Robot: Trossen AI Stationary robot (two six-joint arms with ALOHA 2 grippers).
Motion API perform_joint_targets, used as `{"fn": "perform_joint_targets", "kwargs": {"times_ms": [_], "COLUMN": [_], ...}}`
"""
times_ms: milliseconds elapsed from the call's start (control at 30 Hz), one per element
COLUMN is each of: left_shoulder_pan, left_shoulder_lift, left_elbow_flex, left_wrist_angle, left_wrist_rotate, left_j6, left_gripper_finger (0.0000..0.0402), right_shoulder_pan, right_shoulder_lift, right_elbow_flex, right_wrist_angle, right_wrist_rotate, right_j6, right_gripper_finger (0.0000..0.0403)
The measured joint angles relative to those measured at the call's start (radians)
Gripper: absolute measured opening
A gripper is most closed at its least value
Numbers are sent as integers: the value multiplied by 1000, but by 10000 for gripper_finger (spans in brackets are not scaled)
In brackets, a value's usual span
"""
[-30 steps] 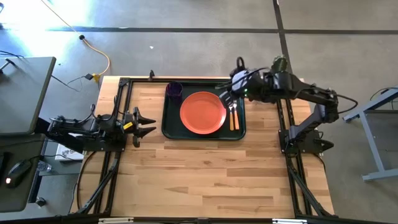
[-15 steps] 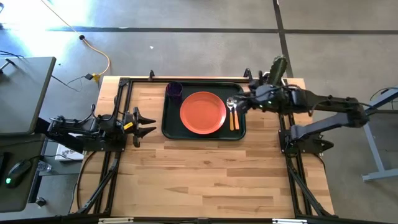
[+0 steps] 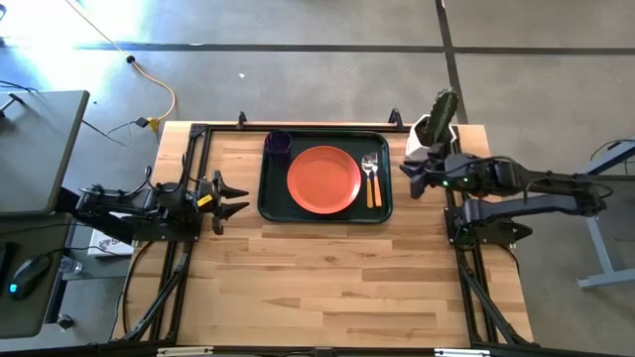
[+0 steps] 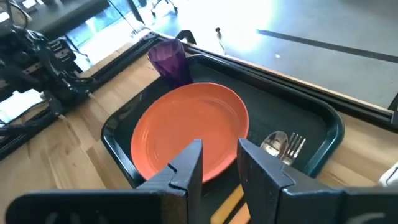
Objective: Pick and place plate/cup/fork/spoon on tray
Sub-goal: Return to Home Position
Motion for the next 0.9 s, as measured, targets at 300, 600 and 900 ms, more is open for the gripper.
{"fn": "perform_joint_targets", "kwargs": {"times_ms": [300, 600, 900], "left_shoulder_pan": [0, 0, 0], "left_shoulder_lift": [0, 0, 0], "left_elbow_flex": [0, 0, 0], "left_wrist_angle": [0, 0, 0], "left_wrist_rotate": [0, 0, 0], "left_j6": [0, 0, 0], "left_gripper_finger": [145, 145, 145], "right_shoulder_pan": [0, 0, 0], "right_shoulder_lift": [-211, -335, -414], "right_elbow_flex": [-226, -434, -612], "right_wrist_angle": [185, 410, 611], "right_wrist_rotate": [-48, -106, -185], "right_j6": [-69, -140, -145], "right_gripper_finger": [90, 90, 90]}}
